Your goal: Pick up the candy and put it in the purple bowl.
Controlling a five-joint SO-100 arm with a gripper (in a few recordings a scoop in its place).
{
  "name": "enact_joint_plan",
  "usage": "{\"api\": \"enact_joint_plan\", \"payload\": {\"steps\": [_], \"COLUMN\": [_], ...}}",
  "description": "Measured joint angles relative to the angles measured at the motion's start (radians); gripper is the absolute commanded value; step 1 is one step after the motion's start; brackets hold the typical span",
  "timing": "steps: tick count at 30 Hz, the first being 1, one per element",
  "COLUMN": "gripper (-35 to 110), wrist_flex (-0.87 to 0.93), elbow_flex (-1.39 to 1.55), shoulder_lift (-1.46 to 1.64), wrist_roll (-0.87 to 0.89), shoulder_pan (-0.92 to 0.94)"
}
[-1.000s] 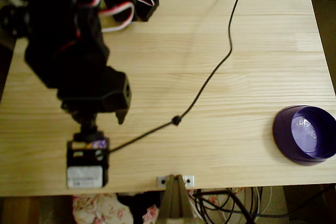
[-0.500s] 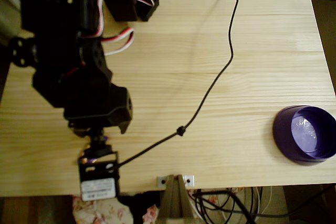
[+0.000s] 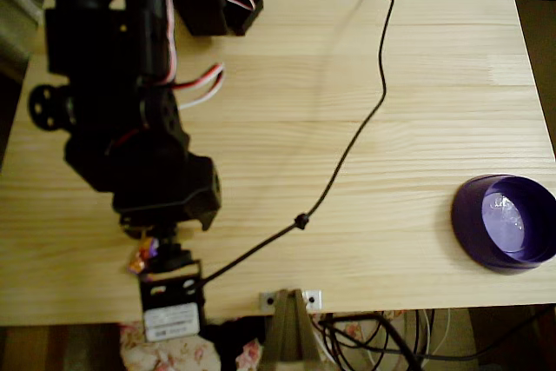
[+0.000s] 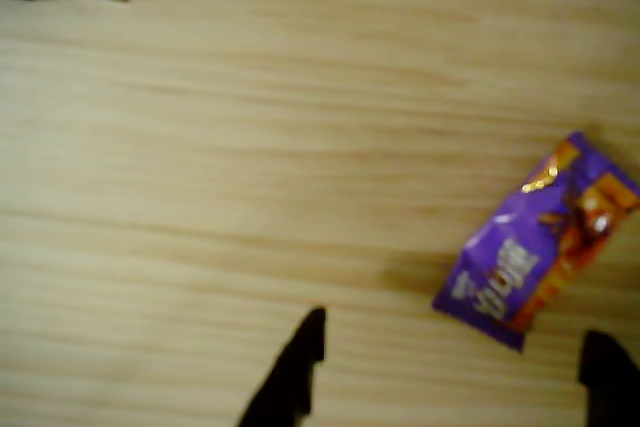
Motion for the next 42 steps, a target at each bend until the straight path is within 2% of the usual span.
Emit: {"api": "enact_joint_plan", "payload": {"steps": [25,33,38,42], "gripper": [53,30,27,8], "wrist_flex": [-0.121,-0.155,-0.155,-0.156], "elbow_flex": [-0.043,-0.043,-0.035,-0.018], "shoulder_lift": [-0.123,-0.124,-0.124,-0.118], "wrist_roll": [0.034,0.034,0.034,0.026], "shoulder_pan": [0.043,0.06,0.071,0.077]}}
